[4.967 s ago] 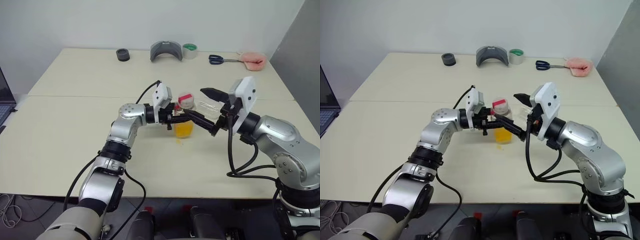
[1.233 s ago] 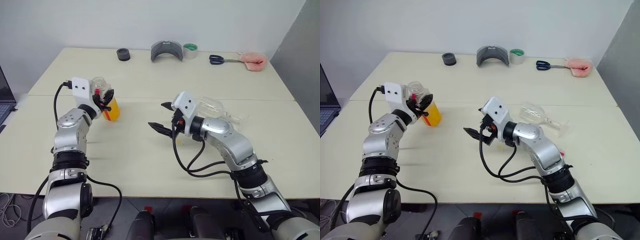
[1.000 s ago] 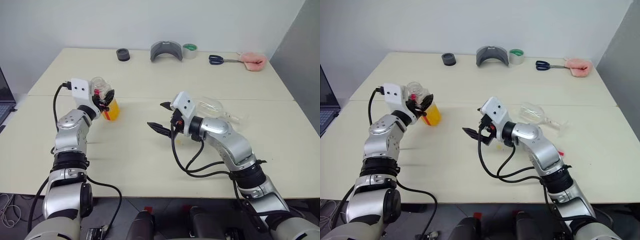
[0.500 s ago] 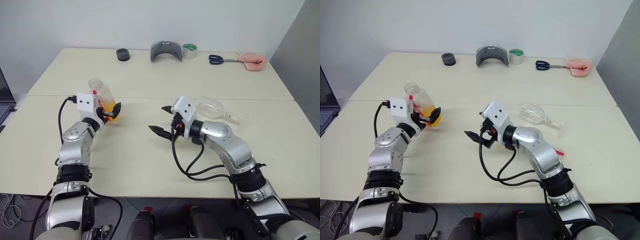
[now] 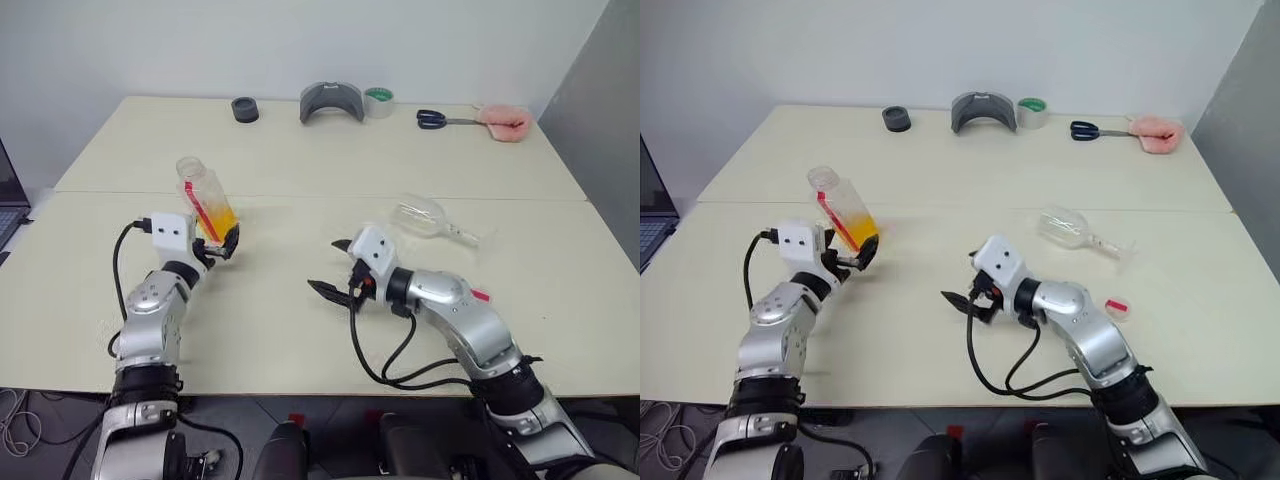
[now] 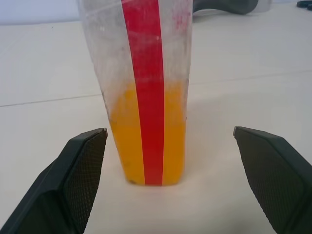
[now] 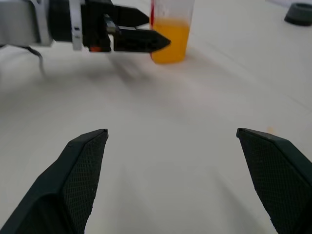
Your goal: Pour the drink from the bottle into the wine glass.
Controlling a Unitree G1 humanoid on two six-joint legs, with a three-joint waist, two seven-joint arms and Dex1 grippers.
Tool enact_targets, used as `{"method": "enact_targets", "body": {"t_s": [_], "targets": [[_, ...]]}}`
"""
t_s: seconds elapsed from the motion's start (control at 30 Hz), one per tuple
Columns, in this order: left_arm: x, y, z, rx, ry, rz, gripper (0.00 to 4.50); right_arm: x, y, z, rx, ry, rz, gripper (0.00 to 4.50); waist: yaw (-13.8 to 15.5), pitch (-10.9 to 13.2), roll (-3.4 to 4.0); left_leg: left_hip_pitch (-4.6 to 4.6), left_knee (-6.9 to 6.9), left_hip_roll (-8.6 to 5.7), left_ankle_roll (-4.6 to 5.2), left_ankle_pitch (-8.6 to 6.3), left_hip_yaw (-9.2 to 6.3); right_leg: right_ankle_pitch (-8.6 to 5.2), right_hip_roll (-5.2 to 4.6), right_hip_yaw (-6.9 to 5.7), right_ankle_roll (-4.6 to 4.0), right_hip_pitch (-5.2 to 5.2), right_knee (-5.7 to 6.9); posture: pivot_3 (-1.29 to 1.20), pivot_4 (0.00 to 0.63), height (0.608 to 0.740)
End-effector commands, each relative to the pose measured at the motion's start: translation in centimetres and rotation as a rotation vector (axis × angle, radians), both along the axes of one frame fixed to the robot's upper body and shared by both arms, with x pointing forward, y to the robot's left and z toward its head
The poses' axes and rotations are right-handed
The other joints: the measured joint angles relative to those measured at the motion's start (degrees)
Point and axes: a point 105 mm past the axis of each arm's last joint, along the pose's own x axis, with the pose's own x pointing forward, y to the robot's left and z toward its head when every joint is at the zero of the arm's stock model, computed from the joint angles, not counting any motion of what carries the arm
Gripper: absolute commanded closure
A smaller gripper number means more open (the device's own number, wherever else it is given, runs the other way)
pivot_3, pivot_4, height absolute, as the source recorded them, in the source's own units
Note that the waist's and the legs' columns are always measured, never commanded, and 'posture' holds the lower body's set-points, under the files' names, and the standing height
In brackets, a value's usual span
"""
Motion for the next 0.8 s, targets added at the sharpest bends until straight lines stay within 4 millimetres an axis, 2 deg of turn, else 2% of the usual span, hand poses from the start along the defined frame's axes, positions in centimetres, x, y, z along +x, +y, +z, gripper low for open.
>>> {"method": "enact_targets", "body": {"t_s": [0.03,0.13,0.27,0.4,0.47,0.53,0.6,0.8], "targets": [[-1.5,-0.9,1.9,0.018,-0.081,-0.022,0.02,-0.8,-0.7,1.7,0.042,-0.079,-0.047,0.0,-0.01,-0.01,-0.01,0.0,-0.01,0.04,0.0,0.0,-0.01,0.0,0.0,0.0,0.0,0.01,-0.02,0.0,0.15,0.74],[-2.6,-1.2,1.6,0.008,-0.076,-0.017,0.02,-1.4,-2.1,1.4,0.031,-0.093,-0.115,0.0,0.11,-0.01,-0.01,0.01,-0.04,0.07,-0.01,-0.01,-0.03,0.0,-0.02,0.0,0.0,0.04,-0.05,0.0,0.15,0.74],[-4.9,-4.3,0.4,0.035,-0.014,-0.183,0.02,-1.5,-4.2,1.3,-0.025,-0.142,-0.238,0.0,0.1,-0.01,-0.01,0.05,-0.03,0.03,0.0,-0.01,0.03,0.0,0.0,0.0,0.01,0.1,-0.09,0.0,0.15,0.74],[-6.1,-7.1,0.1,0.069,0.019,-0.358,0.02,-1.1,-5.6,1.7,-0.075,-0.186,-0.332,0.0,0.1,-0.01,0.0,0.12,-0.04,0.06,0.0,-0.01,0.06,-0.01,0.08,-0.04,0.01,0.2,-0.12,0.0,0.15,0.74],[-6.2,-9.0,0.9,0.082,0.01,-0.49,0.02,-0.6,-6.5,2.1,-0.16,-0.261,-0.388,0.0,0.11,0.0,0.0,0.14,-0.05,0.05,0.0,-0.01,0.05,-0.01,0.09,-0.06,0.01,0.25,-0.13,0.0,0.15,0.74],[-6.3,-10.5,2.0,0.113,-0.009,-0.618,0.02,0.3,-8.0,1.9,-0.318,-0.336,-0.496,0.0,0.12,0.0,0.0,0.15,-0.03,0.02,0.0,-0.01,0.06,-0.01,0.09,-0.07,0.02,0.29,-0.16,0.0,0.15,0.74],[-6.5,-11.3,2.9,0.124,-0.012,-0.721,0.02,1.1,-9.8,1.8,-0.453,-0.391,-0.635,0.0,0.12,0.0,0.0,0.16,-0.04,0.01,0.0,-0.01,0.06,-0.02,0.09,-0.09,0.01,0.29,-0.18,0.0,0.15,0.74],[-7.3,-13.2,4.3,0.228,0.015,-0.99,0.02,2.3,-11.5,1.2,-0.614,-0.445,-0.733,0.0,-0.07,0.0,0.01,0.18,-0.1,0.02,0.0,-0.01,0.13,-0.03,0.11,-0.04,-0.01,0.27,-0.18,0.0,0.15,0.74]]}}
